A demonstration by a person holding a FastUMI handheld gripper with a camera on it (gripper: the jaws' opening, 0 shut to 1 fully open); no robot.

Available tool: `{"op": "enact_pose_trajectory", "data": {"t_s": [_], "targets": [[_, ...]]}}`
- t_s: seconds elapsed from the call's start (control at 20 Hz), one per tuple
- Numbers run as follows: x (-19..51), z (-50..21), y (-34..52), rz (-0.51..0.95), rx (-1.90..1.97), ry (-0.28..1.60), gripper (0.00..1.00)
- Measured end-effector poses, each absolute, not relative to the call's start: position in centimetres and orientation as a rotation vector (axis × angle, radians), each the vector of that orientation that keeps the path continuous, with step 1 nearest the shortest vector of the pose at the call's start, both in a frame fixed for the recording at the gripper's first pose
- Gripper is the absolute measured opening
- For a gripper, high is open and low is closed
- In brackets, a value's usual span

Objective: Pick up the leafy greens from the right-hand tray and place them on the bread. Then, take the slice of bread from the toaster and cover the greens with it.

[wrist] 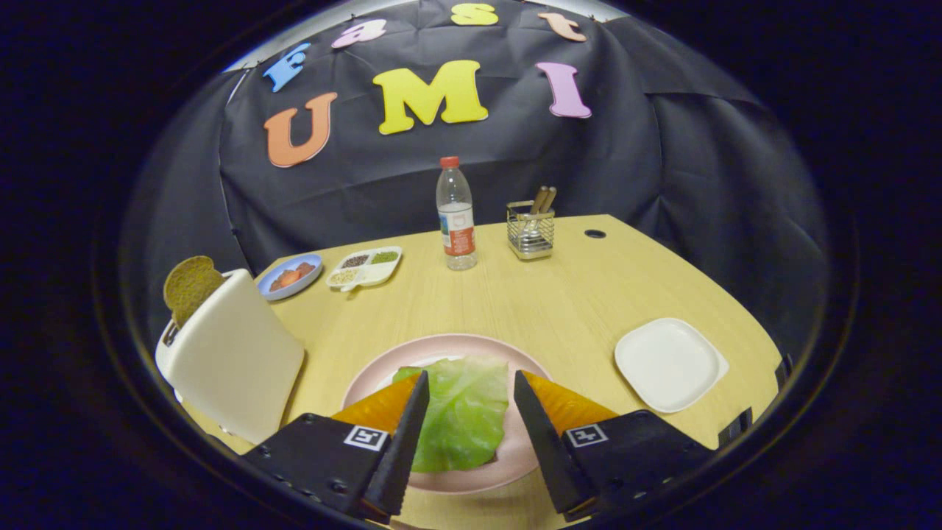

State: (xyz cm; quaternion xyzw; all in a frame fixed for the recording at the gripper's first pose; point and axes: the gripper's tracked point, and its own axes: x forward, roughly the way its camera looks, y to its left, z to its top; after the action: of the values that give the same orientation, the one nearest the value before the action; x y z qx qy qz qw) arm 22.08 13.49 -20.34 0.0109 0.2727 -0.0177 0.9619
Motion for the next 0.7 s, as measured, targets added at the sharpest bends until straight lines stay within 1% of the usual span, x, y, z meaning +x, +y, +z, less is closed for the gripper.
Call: {"op": "enact_pose_trajectory", "data": {"t_s": [0.1,0.2,0.55,0.7], "targets": [[20.8,-18.9,14.2,-0.024,0.005,0.527,0.83],[19.8,-16.6,14.8,-0.018,-0.026,0.492,0.90],[16.9,-8.5,18.4,0.036,-0.065,0.366,0.94],[16.0,-6.6,21.3,0.090,-0.058,0.354,0.94]]}}
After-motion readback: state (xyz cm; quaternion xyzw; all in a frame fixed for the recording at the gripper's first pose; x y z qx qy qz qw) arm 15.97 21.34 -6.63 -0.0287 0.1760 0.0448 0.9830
